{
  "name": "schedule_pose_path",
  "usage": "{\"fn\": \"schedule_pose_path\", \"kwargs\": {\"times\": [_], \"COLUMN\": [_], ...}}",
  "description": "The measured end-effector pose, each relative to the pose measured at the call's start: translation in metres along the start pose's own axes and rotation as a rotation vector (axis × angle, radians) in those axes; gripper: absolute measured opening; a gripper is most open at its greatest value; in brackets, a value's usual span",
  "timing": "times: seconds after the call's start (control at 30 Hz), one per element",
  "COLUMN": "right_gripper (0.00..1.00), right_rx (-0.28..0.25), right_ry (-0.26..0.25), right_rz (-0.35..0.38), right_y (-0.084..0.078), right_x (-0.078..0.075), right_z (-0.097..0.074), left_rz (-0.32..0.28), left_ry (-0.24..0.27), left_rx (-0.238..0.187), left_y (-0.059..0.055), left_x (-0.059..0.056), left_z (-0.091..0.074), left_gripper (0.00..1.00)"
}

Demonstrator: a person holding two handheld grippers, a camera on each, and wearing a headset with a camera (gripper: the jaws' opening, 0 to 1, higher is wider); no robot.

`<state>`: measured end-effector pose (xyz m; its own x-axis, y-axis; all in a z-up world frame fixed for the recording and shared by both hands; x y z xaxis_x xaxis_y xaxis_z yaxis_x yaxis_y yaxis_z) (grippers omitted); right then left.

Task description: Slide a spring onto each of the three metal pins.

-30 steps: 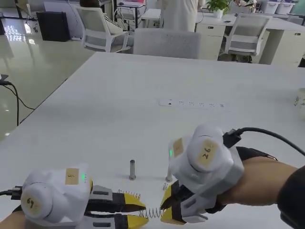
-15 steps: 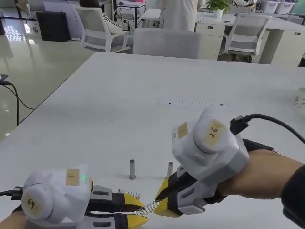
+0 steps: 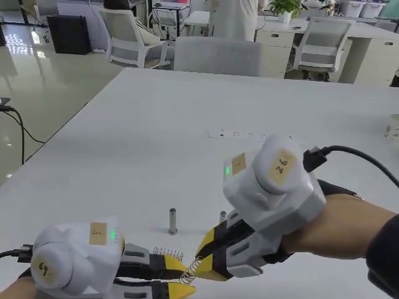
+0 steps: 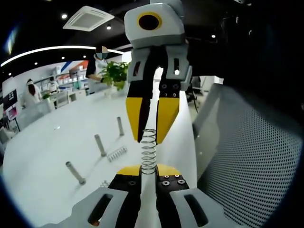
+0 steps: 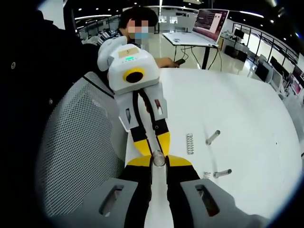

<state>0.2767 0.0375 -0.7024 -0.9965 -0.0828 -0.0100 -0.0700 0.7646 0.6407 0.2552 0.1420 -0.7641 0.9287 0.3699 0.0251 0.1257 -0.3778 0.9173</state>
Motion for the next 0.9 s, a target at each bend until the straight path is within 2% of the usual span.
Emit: {"fn": "schedule_pose_path", "kwargs": {"times": [0.63, 0.9], "right_gripper": [0.08, 0.08], "right_rx": [0.017, 0.025], "right_ry": [-0.012, -0.027], "right_rz": [-0.005, -0.003], "right_y": [0.0031, 0.0027], "right_x": [0.0001, -0.0029], "right_z": [-0.0015, -0.0048], "left_rz": [-0.014, -0.025], "left_ry": [0.004, 0.011], "left_rx": [-0.020, -0.025], "left_y": [0.0010, 0.0012], "left_x": [0.0010, 0.0022], "left_z": [0.0024, 0.0019], "left_gripper": [0.02, 0.08]}}
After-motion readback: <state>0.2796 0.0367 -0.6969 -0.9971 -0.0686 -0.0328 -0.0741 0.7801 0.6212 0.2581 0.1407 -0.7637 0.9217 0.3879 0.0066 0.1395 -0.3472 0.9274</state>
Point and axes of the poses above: the centre of the closed fingertips' face, and the gripper's own axes: z roughly forward along the fingers, x roughly to its left, y roughly out of its top, the point moved 8 cm from there along -z, roughly backward along the fingers, and after that the axes turned 2 degrees about -z, right-handed, at the moved point
